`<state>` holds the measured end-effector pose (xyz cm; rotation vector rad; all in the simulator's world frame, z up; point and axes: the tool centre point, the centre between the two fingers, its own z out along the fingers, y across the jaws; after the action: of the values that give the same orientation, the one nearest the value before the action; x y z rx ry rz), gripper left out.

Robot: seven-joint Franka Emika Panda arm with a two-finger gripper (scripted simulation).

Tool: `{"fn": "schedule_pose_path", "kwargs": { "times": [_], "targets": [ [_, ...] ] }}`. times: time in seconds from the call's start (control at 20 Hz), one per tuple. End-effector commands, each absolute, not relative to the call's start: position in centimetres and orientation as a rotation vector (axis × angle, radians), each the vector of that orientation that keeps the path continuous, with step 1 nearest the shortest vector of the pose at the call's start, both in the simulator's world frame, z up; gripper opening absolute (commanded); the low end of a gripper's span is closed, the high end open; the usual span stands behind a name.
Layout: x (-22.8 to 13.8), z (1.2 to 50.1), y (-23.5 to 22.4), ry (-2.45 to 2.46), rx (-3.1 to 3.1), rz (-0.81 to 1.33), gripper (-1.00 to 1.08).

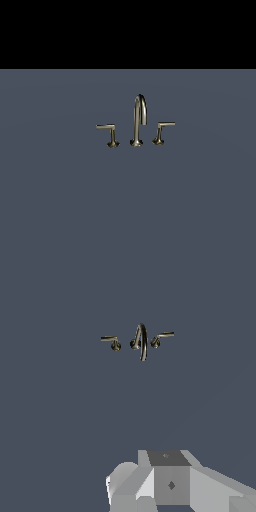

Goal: Turn on the faucet by rotating a designated handle.

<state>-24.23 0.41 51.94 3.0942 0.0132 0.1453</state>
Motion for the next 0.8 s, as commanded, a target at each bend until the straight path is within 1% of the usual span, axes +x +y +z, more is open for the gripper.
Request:
{"fn": "schedule_pose_path", "kwargs": {
  "times": [0.0,0.4,0.75],
  "targets": [
    [-24.2,51.9,0.4,0.013,3.094,0.145,-1.00],
    [-23.2,50.8,0.7,-0.050,3.095,0.142,-1.00],
    [-20.4,47.8,1.2,-0.210,3.092,0.134,-1.00]
  ]
}}
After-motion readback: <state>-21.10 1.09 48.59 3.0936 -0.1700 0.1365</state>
